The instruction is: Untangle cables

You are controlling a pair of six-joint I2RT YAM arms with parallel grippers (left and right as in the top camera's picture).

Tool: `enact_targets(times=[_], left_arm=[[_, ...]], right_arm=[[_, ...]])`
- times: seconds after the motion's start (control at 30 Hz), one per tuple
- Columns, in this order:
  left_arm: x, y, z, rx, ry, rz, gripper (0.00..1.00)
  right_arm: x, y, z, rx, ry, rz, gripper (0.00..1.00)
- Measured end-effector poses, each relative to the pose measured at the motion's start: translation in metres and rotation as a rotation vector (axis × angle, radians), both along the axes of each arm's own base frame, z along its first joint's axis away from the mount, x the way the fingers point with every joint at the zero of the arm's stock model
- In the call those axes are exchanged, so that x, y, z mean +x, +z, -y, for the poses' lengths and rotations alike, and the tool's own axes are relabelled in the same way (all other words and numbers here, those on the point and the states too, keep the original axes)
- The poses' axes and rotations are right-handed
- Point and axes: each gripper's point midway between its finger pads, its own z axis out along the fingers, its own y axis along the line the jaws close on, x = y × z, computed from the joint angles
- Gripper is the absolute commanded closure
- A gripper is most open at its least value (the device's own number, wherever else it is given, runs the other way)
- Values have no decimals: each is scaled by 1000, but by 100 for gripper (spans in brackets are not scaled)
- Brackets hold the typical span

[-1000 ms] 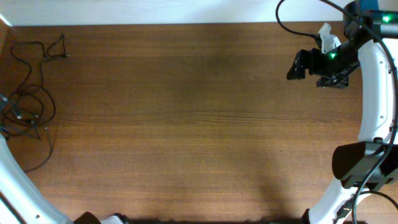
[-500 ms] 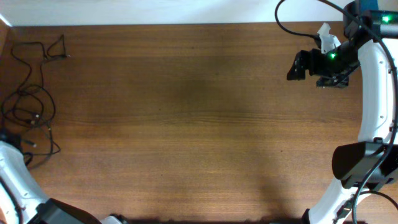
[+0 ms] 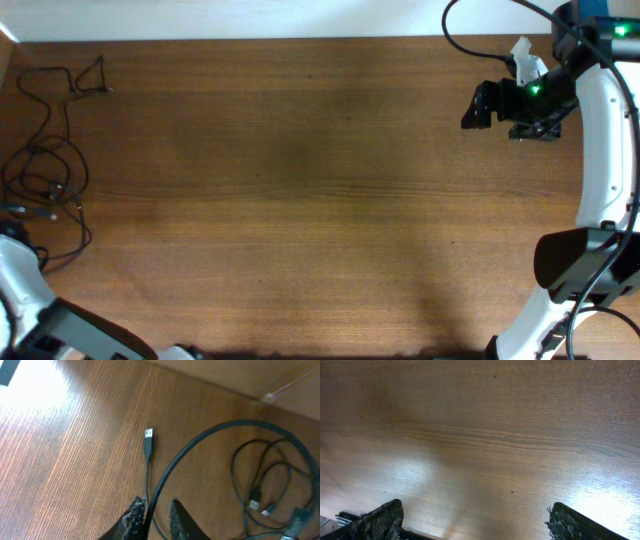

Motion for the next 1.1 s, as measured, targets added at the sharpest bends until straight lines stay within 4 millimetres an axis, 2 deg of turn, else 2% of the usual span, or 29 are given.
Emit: enact_targets(times=[0.03,0.07,0.1,0.27,0.47,0.6,0.67,0.7,0.83,0.87,0.9,1.0,1.1], left_arm=[[0,-6,0,-13,0,-9,47],[0,-11,0,-24,0,-18,12],[1,-18,0,-39,-1,-27,1],[1,-38,0,-82,0,-56,1],[3,-41,1,-92,-9,-51,0],[25,-39,6,-138,-163,-12,1],[41,-26,6,-132,-264,23,0],[52,-12,6,-113,-330,55,0],[71,37,13,-32,-459,158,1],[81,66,22,25,-542,221,1],[88,86,28,68,-601,264,1],[100,129,45,161,-723,363,1],[101,169,67,252,-817,425,1]], right_arm=[[0,0,0,0,0,0,6],[0,0,0,0,0,0,6],[0,0,0,0,0,0,6],[0,-1,0,0,0,-3,6],[-3,-6,0,3,0,-25,6],[-4,-8,0,3,0,-30,6],[-4,-8,0,3,0,-30,6],[-4,-8,0,3,0,-30,6],[-3,-8,0,3,0,-27,6],[-1,-7,0,3,0,-18,6],[1,-7,-1,5,0,-8,6],[8,-6,-2,16,4,22,7],[10,-4,-5,30,18,38,7]])
